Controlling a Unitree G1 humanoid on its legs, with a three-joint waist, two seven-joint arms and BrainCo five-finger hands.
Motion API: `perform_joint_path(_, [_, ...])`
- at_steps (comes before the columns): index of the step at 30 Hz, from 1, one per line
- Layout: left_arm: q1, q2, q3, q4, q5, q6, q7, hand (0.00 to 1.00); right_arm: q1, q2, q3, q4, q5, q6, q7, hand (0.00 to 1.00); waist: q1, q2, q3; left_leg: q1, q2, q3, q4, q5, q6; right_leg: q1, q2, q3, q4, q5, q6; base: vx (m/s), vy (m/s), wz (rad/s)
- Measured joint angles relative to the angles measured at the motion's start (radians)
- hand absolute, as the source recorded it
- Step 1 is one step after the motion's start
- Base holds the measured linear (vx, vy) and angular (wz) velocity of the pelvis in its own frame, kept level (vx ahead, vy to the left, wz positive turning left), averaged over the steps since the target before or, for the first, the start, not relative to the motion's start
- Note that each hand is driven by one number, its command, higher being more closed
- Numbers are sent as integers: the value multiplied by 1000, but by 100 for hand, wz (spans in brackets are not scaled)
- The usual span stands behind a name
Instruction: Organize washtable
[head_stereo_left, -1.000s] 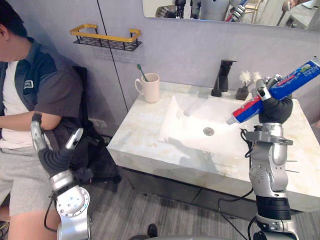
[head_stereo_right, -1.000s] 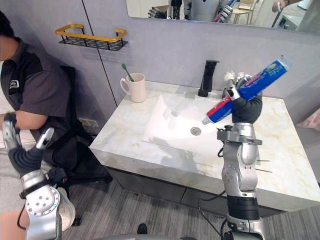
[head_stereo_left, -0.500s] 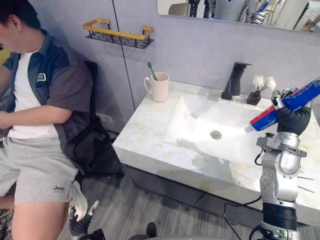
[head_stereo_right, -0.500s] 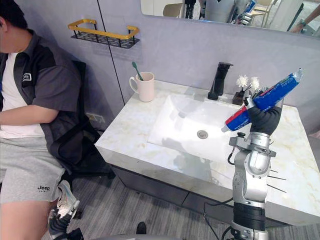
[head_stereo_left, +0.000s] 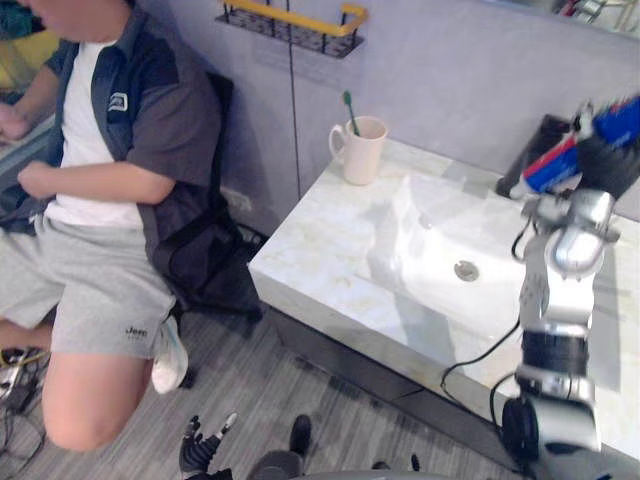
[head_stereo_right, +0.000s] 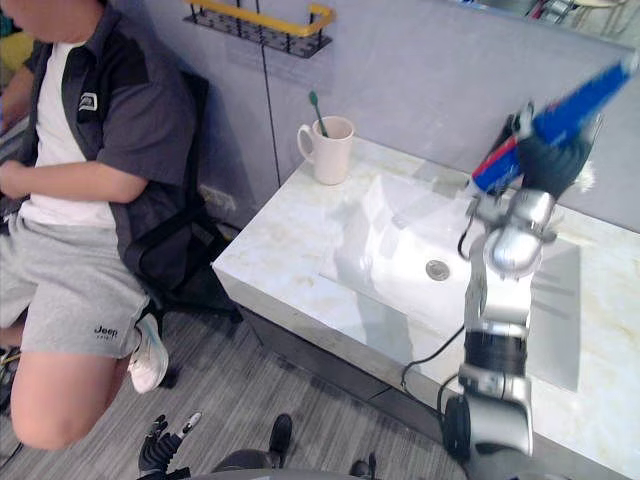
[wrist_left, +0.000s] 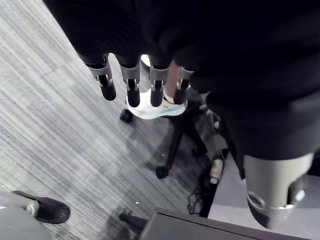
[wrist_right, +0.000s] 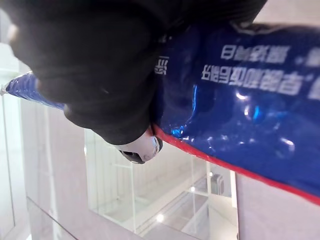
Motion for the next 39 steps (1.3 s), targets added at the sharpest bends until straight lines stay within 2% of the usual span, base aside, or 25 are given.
perform_joint_path(1, [0, 8, -7, 2, 0, -2, 0, 0, -105, -37, 43, 76, -7, 6, -18, 100, 5, 1, 33, -5, 1, -5, 0, 1, -1, -2, 2, -6, -1, 0, 0, 4, -25, 19])
perform_joint_path(3, [-7, 9, -11, 6, -1, -4, 0, 0, -203, -94, 92, 155, -24, 14, -27, 100, 28, 3, 48, -30, 1, -14, 0, 5, -1, -22, 3, -16, -2, 0, 0, 6, -17, 15])
perform_joint_path(6, [-23, 15, -19, 8, -2, -9, 1, 0, -293, -117, 129, 233, -30, 34, -44, 100, 40, 3, 77, -38, 0, -30, 1, 8, -5, -22, 6, -30, -3, 0, 0, 19, -9, 16])
perform_joint_path(8, [-36, 19, -44, 14, -12, -16, 1, 0, -370, -140, 168, 296, -29, 39, -48, 100, 57, 6, 96, -54, 0, -35, 1, 11, -8, -34, 7, -36, -9, 0, 0, -2, -5, 7])
perform_joint_path(10, [-44, 19, -48, 15, -21, -23, 0, 0, -413, -150, 187, 320, -29, 44, -51, 100, 59, 7, 112, -66, -2, -53, 1, 15, -8, -34, 9, -57, -16, 0, 0, 4, -3, 20])
perform_joint_path(13, [-45, 19, -63, 17, -36, -26, 1, 0, -461, -171, 227, 359, -29, 46, -51, 100, 81, 10, 126, -83, -3, -60, 1, 15, -8, -47, 10, -66, -18, 0, 0, 3, 3, 11])
perform_joint_path(18, [-48, 20, -82, 20, -43, -31, 0, 0, -519, -173, 245, 424, -20, 55, -49, 100, 94, 20, 157, -98, -7, -83, 1, 20, -11, -51, 12, -88, -20, -1, 0, 11, 14, 14])
perform_joint_path(20, [-63, 20, -91, 40, -47, -38, 1, 0, -528, -174, 245, 426, -18, 55, -51, 100, 112, 31, 169, -105, -11, -89, 1, 20, -10, -52, 10, -97, -25, -1, 0, 4, 27, 10])
perform_joint_path(24, [-76, 30, -109, 49, -50, -48, 1, 0, -529, -173, 245, 426, -8, 55, -65, 100, 119, 37, 177, -125, -16, -112, 1, 23, -12, -58, 12, -122, -33, -1, 0, 18, 21, 18])
perform_joint_path(27, [-86, 31, -121, 48, -59, -50, 0, 0, -532, -173, 244, 426, -3, 55, -71, 100, 136, 45, 200, -128, -17, -117, 2, 24, -12, -60, 12, -135, -34, -1, 0, 4, 15, 3])
perform_joint_path(32, [-86, 32, -124, 45, -60, -50, 0, 0, -532, -172, 244, 426, -1, 55, -71, 100, 139, 49, 218, -141, -19, -133, 2, 27, -18, -66, 14, -143, -33, -3, 0, 5, 23, 10])
perform_joint_path(33, [-86, 33, -127, 44, -61, -50, 0, 0, -532, -171, 244, 426, -1, 55, -71, 0, 139, 50, 224, -142, -19, -134, 2, 27, -18, -66, 15, -144, -33, -5, 0, -8, 25, 3])
perform_joint_path(39, [-86, 42, -145, 44, -78, -50, 1, 0, -523, -163, 244, 427, -1, 55, -71, 0, 138, 56, 230, -143, -19, -137, 2, 28, -18, -67, 15, -146, -32, -10, -3, -1, 5, 0])
